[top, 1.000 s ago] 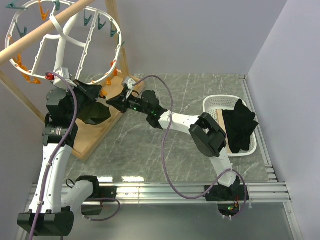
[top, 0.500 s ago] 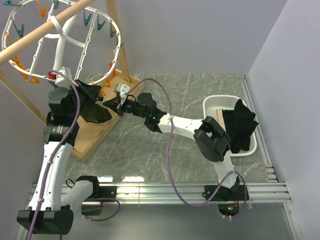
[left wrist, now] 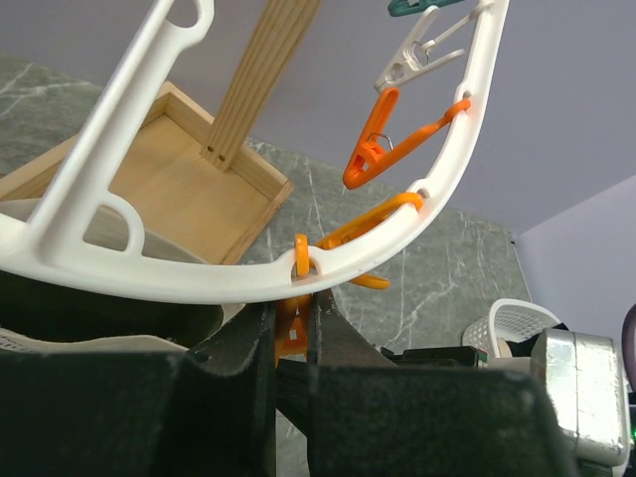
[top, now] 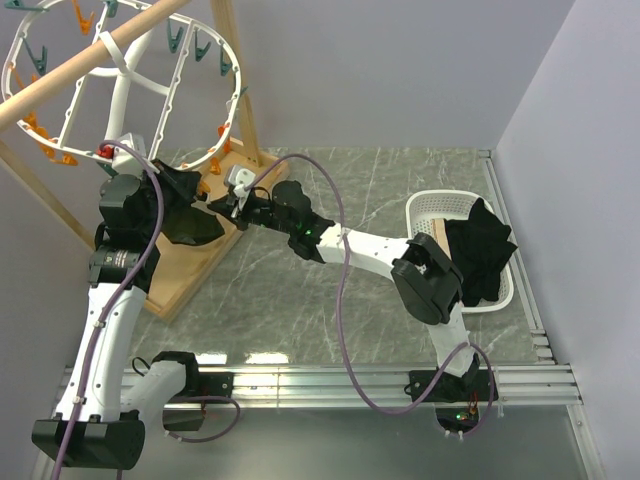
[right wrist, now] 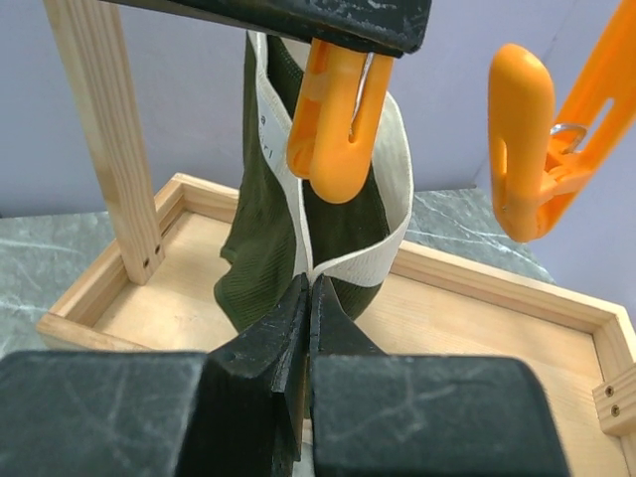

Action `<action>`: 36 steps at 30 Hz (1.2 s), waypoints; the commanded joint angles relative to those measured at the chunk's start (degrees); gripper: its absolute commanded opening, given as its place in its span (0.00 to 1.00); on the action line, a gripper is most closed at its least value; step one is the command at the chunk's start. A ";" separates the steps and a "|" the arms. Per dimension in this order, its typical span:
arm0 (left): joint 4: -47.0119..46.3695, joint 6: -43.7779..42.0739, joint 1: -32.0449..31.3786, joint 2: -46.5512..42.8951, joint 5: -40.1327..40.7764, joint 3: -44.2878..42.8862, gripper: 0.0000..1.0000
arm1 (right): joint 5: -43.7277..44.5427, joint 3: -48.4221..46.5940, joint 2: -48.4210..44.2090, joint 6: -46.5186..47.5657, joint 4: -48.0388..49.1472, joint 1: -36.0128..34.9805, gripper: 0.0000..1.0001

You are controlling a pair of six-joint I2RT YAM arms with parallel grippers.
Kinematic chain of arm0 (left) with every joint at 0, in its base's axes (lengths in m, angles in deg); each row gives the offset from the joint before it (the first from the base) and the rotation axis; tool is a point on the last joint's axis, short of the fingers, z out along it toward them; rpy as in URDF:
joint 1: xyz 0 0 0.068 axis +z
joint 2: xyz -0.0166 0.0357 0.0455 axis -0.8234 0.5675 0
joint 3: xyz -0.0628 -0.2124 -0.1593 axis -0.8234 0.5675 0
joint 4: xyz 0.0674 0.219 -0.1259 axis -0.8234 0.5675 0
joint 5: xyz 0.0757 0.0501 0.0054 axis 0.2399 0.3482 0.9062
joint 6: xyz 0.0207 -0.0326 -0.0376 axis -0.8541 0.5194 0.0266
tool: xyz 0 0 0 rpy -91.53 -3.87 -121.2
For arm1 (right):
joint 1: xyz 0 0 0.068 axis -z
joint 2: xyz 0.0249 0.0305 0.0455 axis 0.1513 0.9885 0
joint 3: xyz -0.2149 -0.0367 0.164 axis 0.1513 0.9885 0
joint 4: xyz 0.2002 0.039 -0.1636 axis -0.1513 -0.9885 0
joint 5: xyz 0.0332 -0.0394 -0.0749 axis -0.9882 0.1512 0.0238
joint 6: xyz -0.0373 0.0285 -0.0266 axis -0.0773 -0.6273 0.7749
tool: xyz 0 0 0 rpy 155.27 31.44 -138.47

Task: Clip the underwear to the hanger

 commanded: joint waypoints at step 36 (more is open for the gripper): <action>1.59 -4.28 -2.33 0.88 3.48 1.99 0.00 | -5.75 -3.72 -7.45 2.92 -3.89 -1.00 0.00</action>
